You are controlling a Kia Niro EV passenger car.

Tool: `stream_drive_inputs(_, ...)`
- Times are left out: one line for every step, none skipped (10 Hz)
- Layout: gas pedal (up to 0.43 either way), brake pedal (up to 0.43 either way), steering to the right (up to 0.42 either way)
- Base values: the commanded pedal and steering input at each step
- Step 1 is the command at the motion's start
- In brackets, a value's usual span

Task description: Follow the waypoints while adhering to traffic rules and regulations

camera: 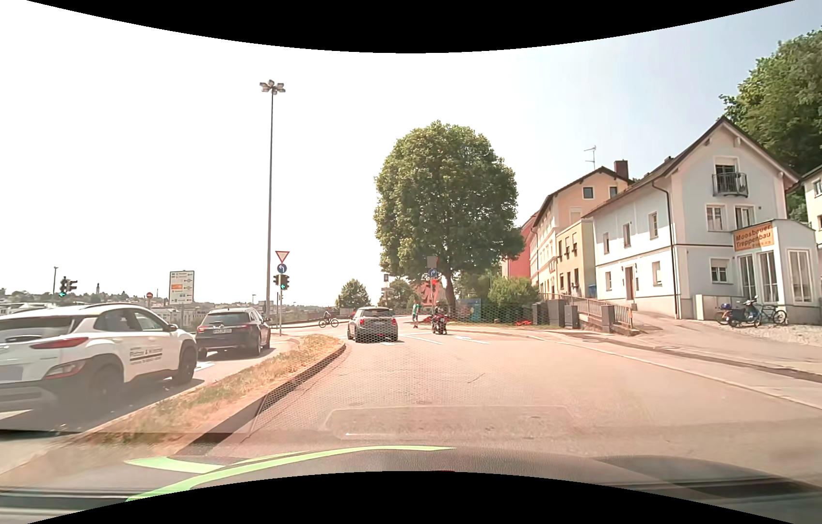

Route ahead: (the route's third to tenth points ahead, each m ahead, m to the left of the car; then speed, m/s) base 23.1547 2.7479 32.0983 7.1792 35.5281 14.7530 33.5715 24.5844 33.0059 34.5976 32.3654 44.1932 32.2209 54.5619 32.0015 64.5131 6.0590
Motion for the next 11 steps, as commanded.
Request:
stream_drive_inputs(0.268, 0.0, 0.015)
stream_drive_inputs(0.268, 0.0, 0.014)
stream_drive_inputs(0.248, 0.0, 0.012)
stream_drive_inputs(0.189, 0.0, 0.01)
stream_drive_inputs(0.087, 0.0, 0.01)
stream_drive_inputs(0.079, 0.0, 0.009)
stream_drive_inputs(0.079, 0.0, 0.009)
stream_drive_inputs(0.079, 0.0, 0.007)
stream_drive_inputs(0.079, 0.0, 0.005)
stream_drive_inputs(0.079, 0.0, 0.002)
stream_drive_inputs(0.079, 0.0, -0.003)
